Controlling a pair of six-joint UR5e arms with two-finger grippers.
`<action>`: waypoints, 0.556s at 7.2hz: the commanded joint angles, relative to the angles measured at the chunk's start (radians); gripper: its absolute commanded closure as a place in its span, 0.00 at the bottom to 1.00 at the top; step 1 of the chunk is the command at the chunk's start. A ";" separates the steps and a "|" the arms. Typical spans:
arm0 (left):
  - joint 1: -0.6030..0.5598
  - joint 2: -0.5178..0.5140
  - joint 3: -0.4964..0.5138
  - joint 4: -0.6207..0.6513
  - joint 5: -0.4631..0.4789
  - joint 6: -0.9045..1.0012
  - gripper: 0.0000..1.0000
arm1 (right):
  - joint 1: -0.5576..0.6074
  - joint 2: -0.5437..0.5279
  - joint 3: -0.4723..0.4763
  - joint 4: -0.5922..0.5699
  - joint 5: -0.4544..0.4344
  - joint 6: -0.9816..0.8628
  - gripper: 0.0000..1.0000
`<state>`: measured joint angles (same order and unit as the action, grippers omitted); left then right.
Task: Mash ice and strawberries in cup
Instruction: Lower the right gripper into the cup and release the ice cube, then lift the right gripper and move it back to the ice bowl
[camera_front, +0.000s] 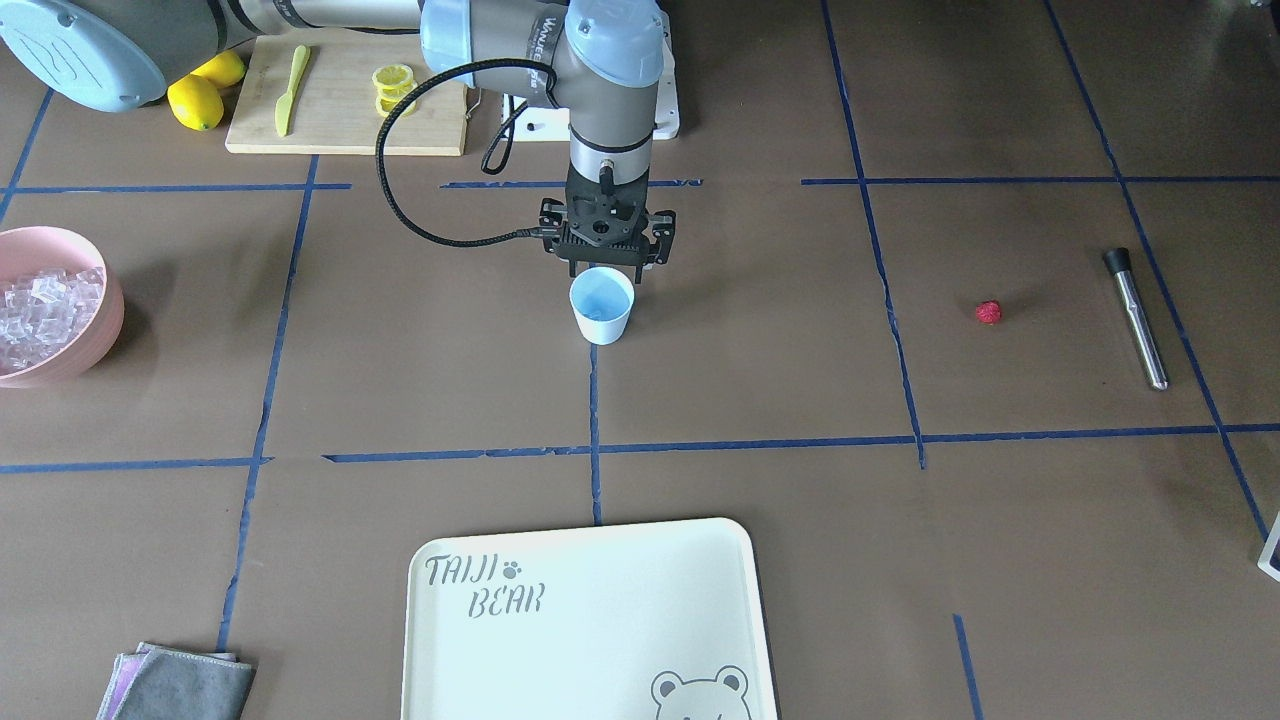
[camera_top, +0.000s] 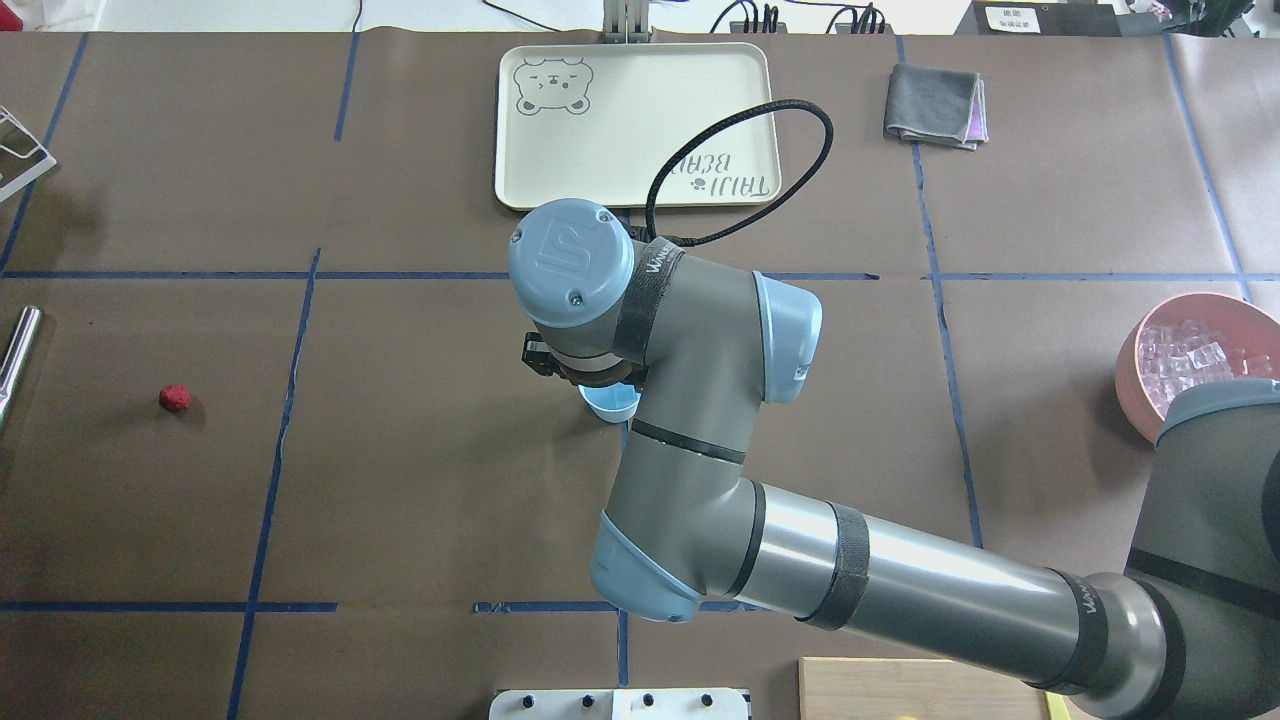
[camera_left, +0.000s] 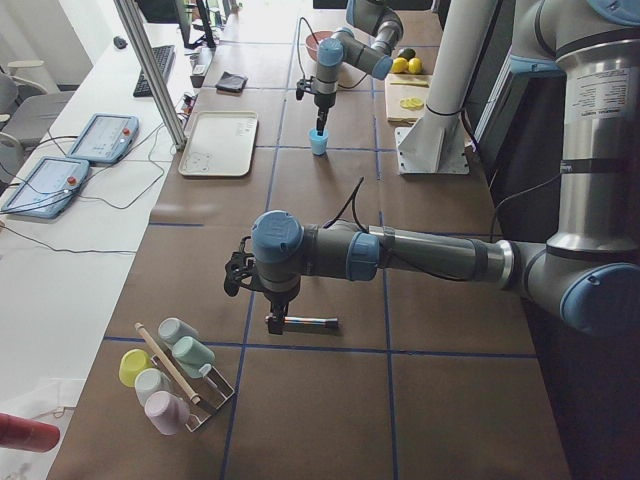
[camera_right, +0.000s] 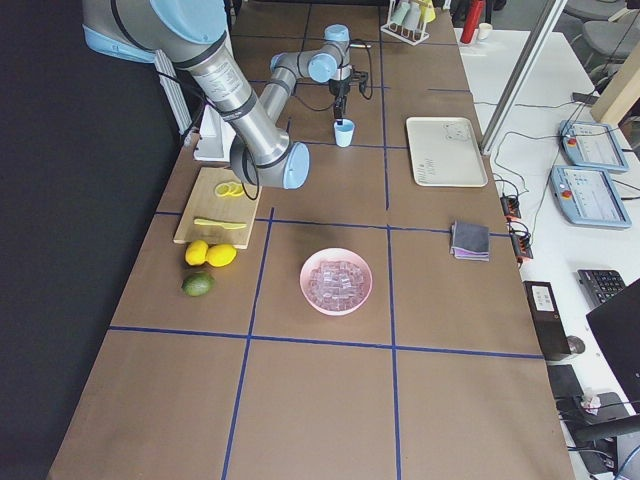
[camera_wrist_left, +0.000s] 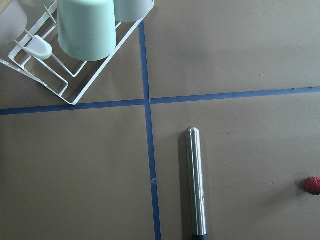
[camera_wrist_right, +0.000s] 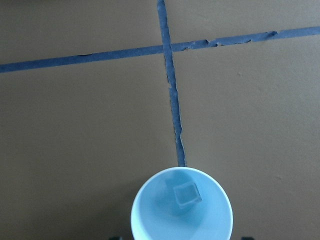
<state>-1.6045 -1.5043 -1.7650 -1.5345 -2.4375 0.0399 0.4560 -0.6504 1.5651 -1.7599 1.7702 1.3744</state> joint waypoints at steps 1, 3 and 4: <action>0.000 0.001 -0.002 0.001 0.000 0.000 0.00 | 0.012 0.003 0.012 0.000 0.000 0.002 0.01; 0.000 0.000 -0.002 0.001 0.000 0.000 0.00 | 0.030 0.003 0.024 0.000 0.005 0.000 0.01; 0.000 -0.004 -0.002 0.001 0.002 0.000 0.00 | 0.079 -0.026 0.099 -0.016 0.029 -0.012 0.01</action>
<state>-1.6045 -1.5051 -1.7671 -1.5340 -2.4371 0.0399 0.4928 -0.6542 1.6025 -1.7630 1.7791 1.3721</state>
